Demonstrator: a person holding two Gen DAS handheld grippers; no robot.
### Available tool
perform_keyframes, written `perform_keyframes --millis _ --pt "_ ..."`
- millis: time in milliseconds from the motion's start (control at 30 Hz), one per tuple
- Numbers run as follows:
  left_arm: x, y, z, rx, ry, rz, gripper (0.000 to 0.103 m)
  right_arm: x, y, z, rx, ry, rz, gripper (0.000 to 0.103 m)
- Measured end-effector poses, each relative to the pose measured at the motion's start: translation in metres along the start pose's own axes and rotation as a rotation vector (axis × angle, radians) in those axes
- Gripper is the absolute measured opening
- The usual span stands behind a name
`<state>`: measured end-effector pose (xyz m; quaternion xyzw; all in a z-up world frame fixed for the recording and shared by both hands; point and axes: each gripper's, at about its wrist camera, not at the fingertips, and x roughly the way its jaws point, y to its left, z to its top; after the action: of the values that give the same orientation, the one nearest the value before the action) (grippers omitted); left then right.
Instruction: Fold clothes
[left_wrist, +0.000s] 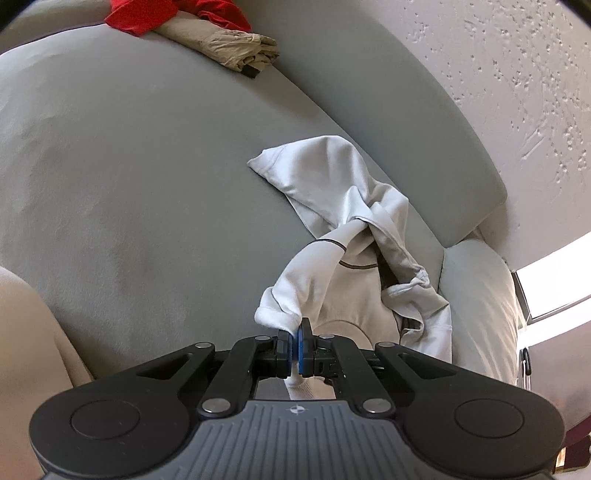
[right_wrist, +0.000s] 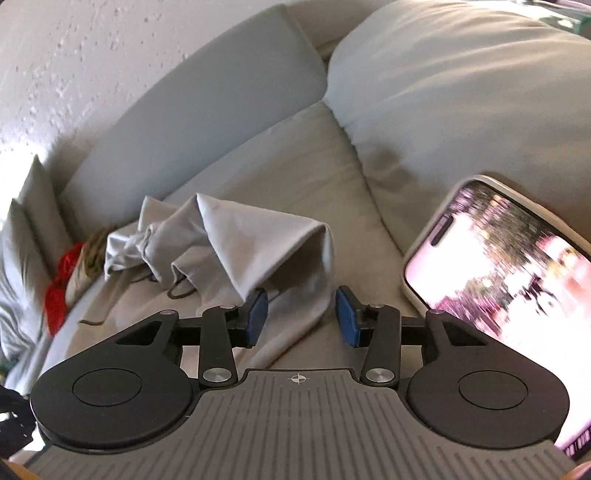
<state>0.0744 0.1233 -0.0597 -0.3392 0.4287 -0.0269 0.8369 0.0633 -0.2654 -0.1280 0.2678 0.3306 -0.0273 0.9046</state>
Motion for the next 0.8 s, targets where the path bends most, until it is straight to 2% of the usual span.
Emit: perform_keyframes --millis 67,200,267,367,400,467,500,567,633,700,767,800 --pt "0.001 -0.001 0.000 0.005 0.006 0.003 0.001 0.006 0.005 0.001 -0.060 0.004 -0.021 0.048" --pt "0.003 -0.003 -0.002 0.028 0.016 0.018 0.001 0.013 0.032 -0.009 -0.319 0.004 -0.119 0.045" --pt "0.003 -0.003 -0.003 0.033 0.018 0.029 0.001 0.013 0.043 -0.013 -0.388 0.010 -0.161 0.037" --pt "-0.001 -0.007 -0.003 0.050 0.009 0.042 0.001 0.017 0.058 -0.011 -0.451 0.043 -0.193 0.017" --pt "-0.003 -0.009 -0.002 0.061 0.003 0.054 0.001 0.018 0.061 -0.008 -0.457 0.059 -0.194 0.007" --pt "-0.011 -0.012 0.001 0.072 -0.005 0.062 0.001 0.019 0.069 -0.003 -0.453 0.087 -0.193 0.004" --pt "-0.015 -0.013 0.004 0.071 -0.006 0.057 0.001 0.018 0.070 0.000 -0.434 0.098 -0.177 0.004" --pt "-0.027 -0.016 0.011 0.058 0.001 0.028 0.001 0.013 0.063 0.013 -0.289 0.168 -0.083 0.004" --pt "-0.042 -0.021 0.027 0.025 0.028 -0.034 0.000 0.006 0.039 0.031 -0.010 0.281 0.045 0.004" --pt "-0.068 -0.036 0.053 0.020 0.010 -0.123 0.000 -0.008 0.018 0.053 0.225 0.375 0.167 0.004" --pt "-0.112 -0.069 0.081 0.091 -0.102 -0.224 0.000 -0.032 0.012 0.086 0.320 0.383 0.260 0.003" --pt "-0.135 -0.086 0.094 0.128 -0.159 -0.274 0.000 -0.054 0.017 0.112 0.329 0.348 0.302 0.003"
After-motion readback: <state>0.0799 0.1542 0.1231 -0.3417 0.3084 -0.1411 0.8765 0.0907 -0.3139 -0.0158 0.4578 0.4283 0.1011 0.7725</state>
